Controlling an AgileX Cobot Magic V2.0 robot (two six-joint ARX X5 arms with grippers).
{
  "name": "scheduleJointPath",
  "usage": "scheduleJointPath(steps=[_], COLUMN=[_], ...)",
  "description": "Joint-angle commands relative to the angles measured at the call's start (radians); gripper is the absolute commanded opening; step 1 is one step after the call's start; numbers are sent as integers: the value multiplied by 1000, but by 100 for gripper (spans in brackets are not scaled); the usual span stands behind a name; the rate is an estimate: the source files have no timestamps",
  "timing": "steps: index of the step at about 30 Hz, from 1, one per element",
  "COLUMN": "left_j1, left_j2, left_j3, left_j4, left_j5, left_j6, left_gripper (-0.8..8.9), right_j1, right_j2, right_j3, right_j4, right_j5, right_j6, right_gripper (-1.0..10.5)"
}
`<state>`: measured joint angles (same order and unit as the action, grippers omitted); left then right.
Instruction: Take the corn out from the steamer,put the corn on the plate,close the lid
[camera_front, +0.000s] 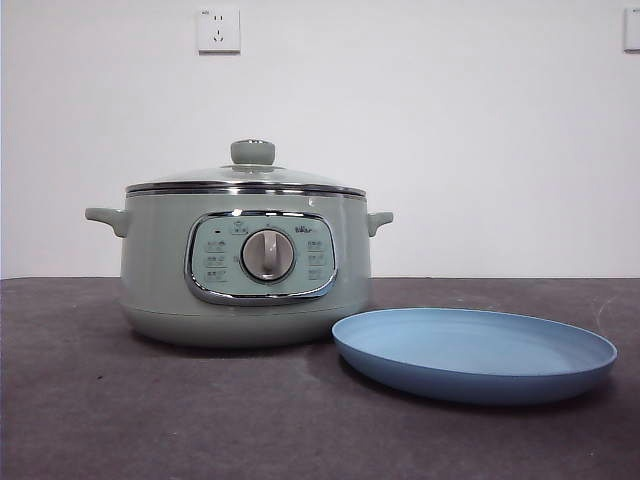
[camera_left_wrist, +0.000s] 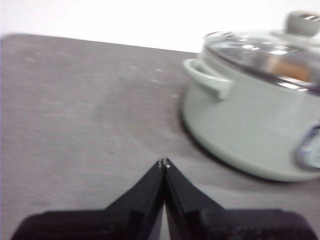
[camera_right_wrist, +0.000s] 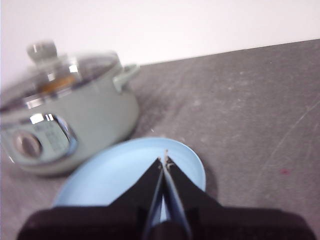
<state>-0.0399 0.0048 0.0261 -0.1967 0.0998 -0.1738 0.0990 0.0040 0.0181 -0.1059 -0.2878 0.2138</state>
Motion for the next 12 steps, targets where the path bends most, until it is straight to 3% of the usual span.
scheduleJointPath(steps=[1, 6, 12], left_j1=[2, 2, 2], left_j2=[-2, 5, 71], left_j3=[39, 140, 285], left_j4=[6, -31, -131], left_j5=[43, 71, 166], left_j6=[-98, -124, -145], left_gripper=[-7, -7, -7], right_j1=[0, 0, 1], right_j2=[1, 60, 227], right_j3=[29, 119, 280], right_j4=[8, 7, -36], right_j5=[0, -13, -120], right_j6=[138, 156, 142], right_gripper=[-12, -12, -12])
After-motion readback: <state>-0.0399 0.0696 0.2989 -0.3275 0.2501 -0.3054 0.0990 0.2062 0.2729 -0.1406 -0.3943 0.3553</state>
